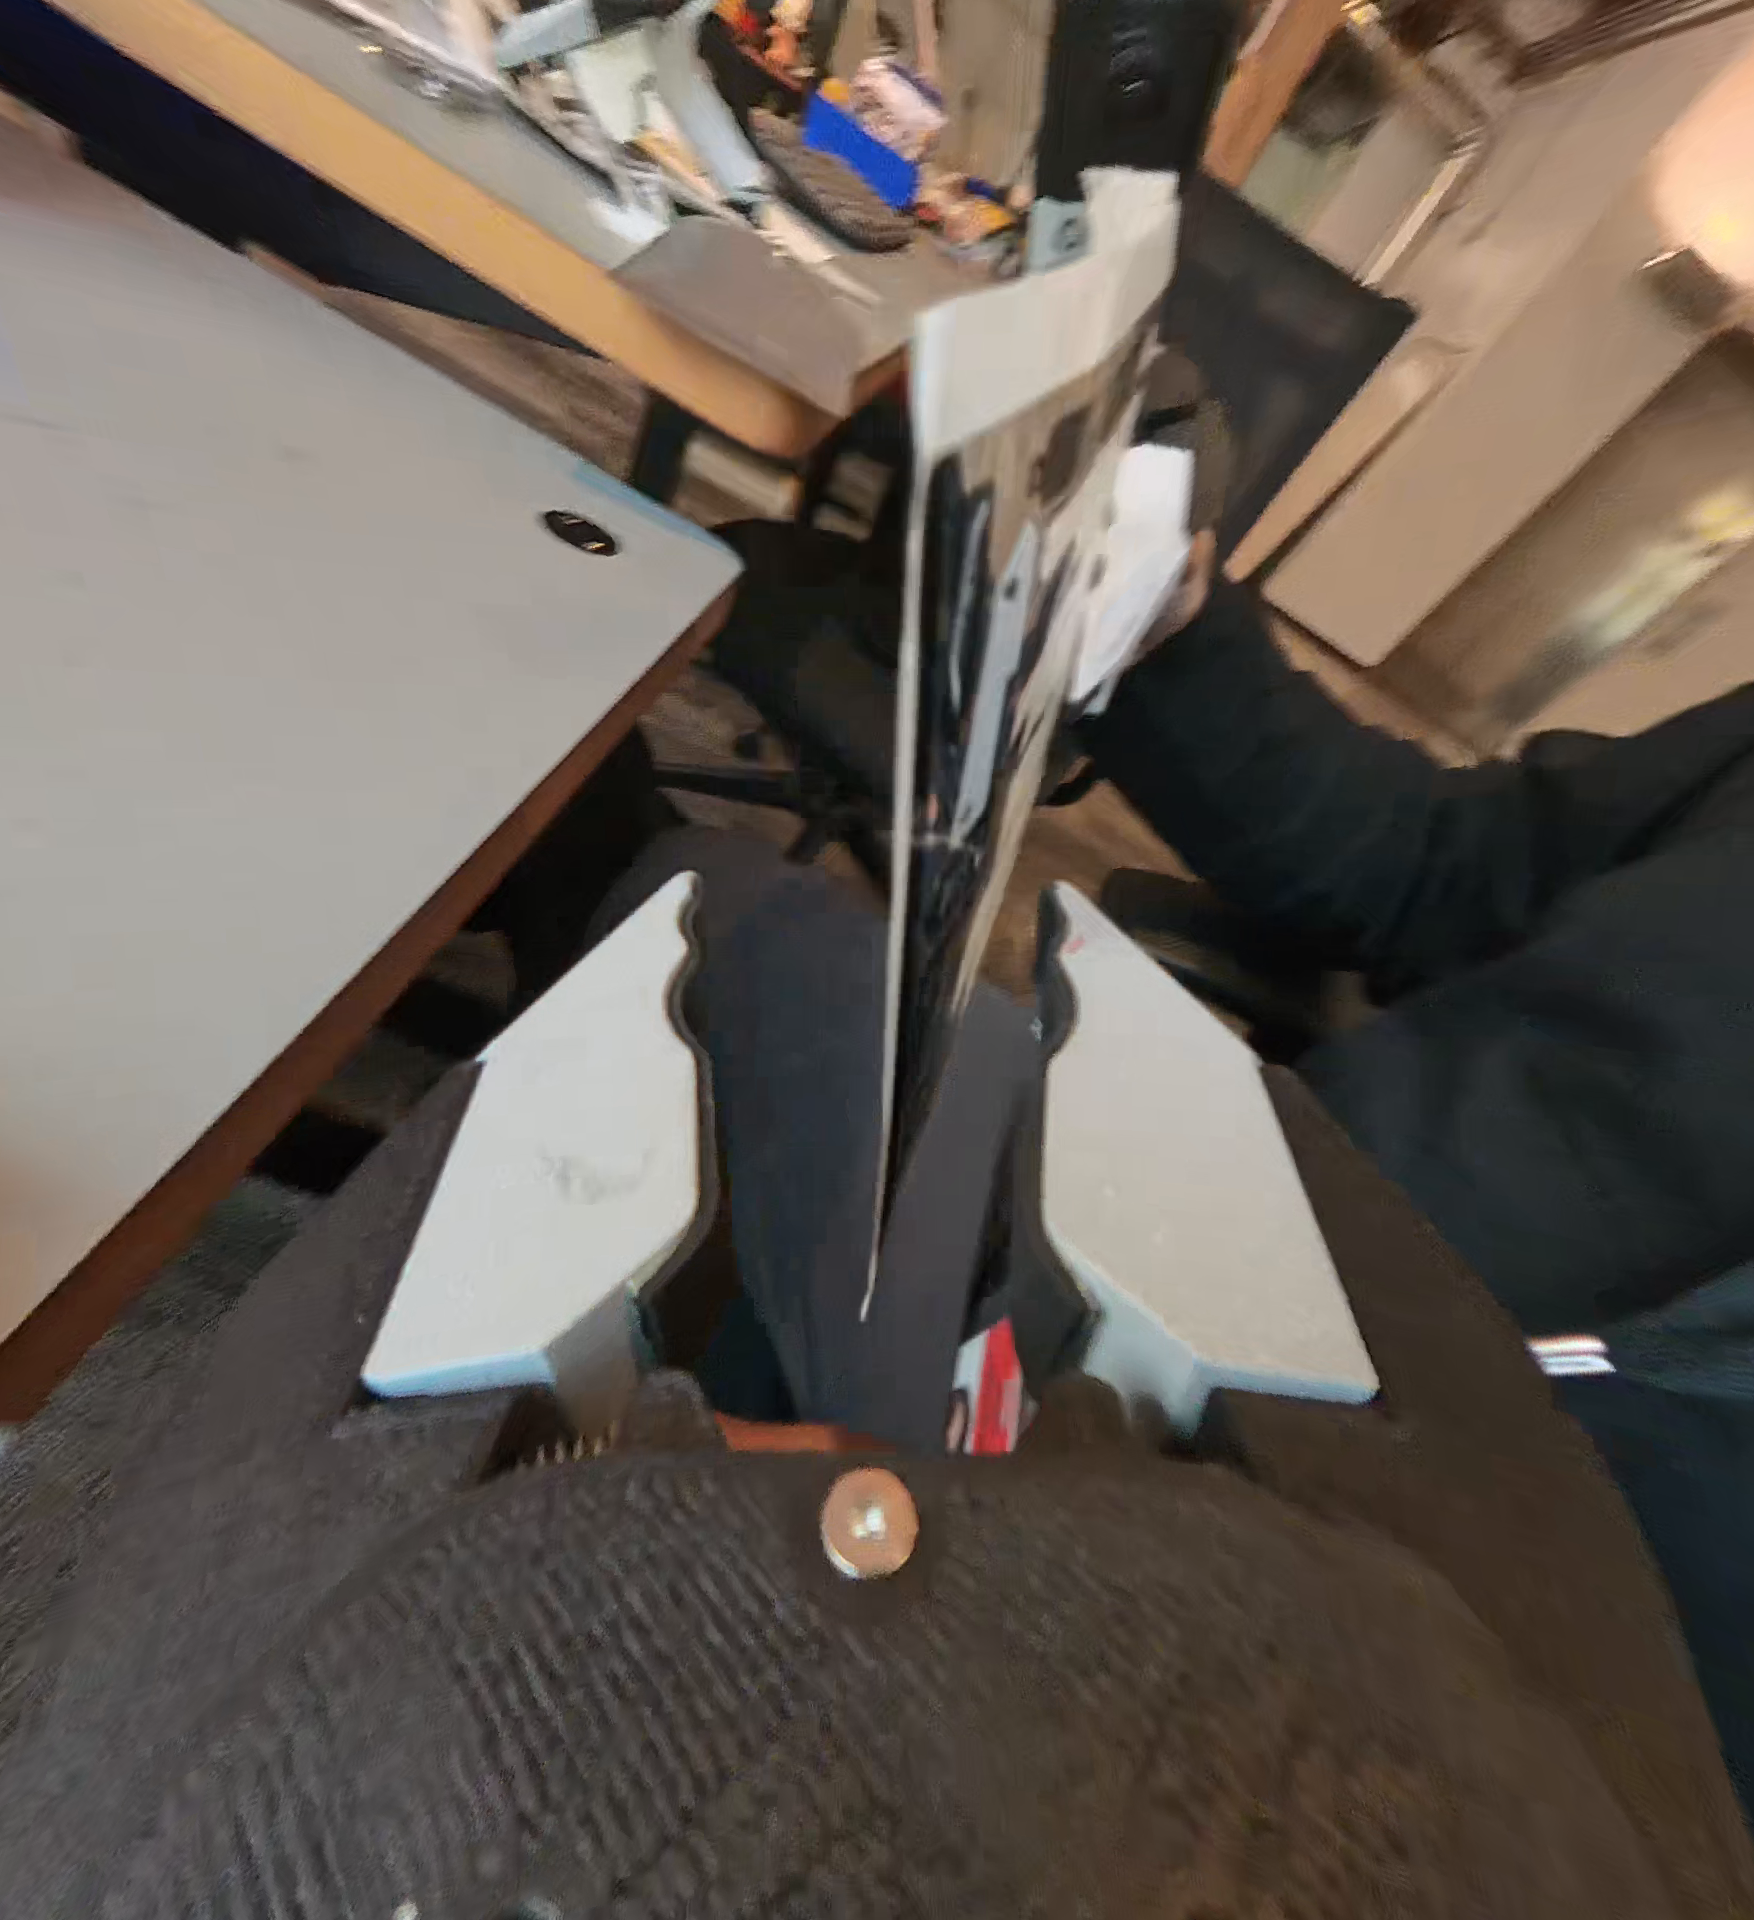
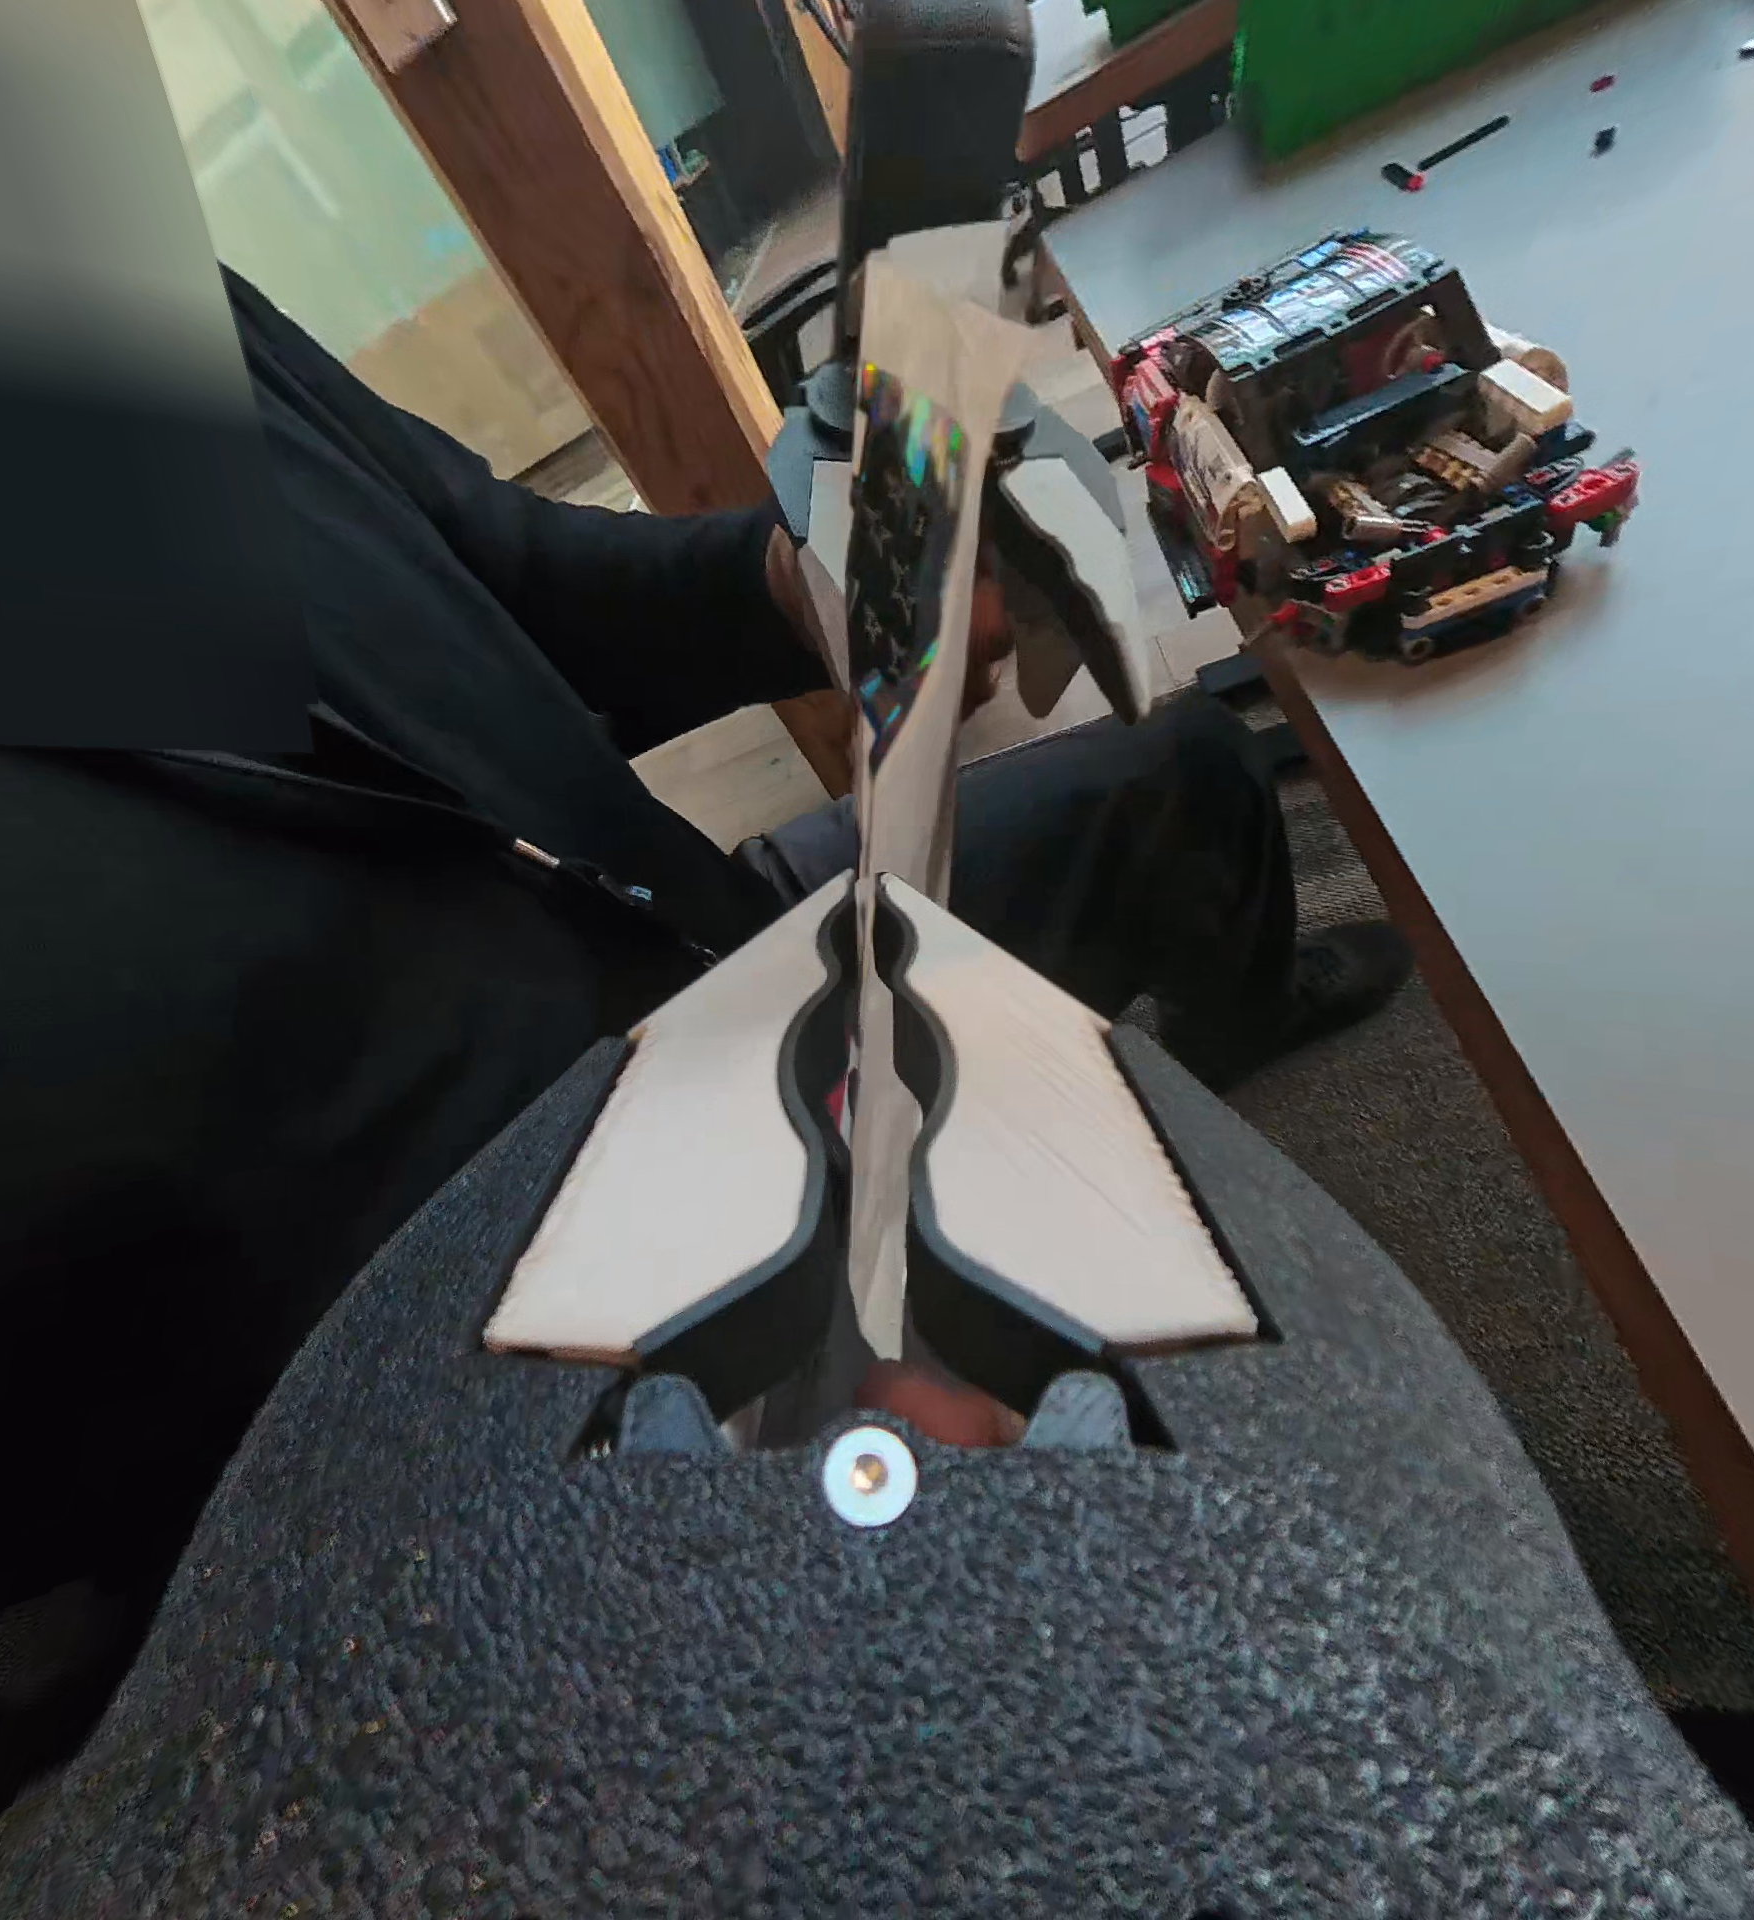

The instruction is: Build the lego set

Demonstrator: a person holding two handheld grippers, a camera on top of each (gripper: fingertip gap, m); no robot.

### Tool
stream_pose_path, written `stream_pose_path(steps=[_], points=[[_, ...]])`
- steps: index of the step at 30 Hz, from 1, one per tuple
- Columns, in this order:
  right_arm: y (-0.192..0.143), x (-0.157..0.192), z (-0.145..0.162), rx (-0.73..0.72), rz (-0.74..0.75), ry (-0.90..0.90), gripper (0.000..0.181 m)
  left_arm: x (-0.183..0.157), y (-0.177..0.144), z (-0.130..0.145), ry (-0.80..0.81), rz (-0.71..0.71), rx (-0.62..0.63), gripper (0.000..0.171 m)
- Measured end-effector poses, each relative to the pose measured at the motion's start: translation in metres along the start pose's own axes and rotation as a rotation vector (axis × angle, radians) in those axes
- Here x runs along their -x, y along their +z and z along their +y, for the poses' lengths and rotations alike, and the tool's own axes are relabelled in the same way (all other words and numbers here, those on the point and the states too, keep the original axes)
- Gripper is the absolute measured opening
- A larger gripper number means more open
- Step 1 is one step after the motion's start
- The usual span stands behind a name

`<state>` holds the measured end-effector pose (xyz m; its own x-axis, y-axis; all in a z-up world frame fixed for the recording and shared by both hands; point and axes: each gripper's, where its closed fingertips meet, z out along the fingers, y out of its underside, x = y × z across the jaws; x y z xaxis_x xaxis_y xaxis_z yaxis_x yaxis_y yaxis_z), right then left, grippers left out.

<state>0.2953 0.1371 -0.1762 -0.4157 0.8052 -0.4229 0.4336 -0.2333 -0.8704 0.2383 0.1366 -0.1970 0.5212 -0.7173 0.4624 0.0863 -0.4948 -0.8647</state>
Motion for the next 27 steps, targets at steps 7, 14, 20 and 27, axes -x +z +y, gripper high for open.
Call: stream_pose_path(steps=[7, 14, 20, 27], points=[[-0.004, -0.032, 0.010, 0.035, 0.158, 0.072, 0.003, -0.012, 0.006, -0.016, 0.039, 0.029, -0.047, 0.000], [-0.055, -0.079, -0.019, 0.034, 0.609, -0.003, 0.039, 0.021, 0.004, -0.001, 0.002, -0.108, 0.070, 0.000], [-0.005, -0.063, -0.038, 0.125, 0.519, -0.272, 0.067, -0.011, 0.010, 0.025, 0.067, 0.097, 0.247, 0.000], [0.045, -0.029, -0.010, 0.187, 0.073, -0.098, 0.000, -0.015, -0.001, 0.035, 0.056, 0.119, 0.304, 0.000]])
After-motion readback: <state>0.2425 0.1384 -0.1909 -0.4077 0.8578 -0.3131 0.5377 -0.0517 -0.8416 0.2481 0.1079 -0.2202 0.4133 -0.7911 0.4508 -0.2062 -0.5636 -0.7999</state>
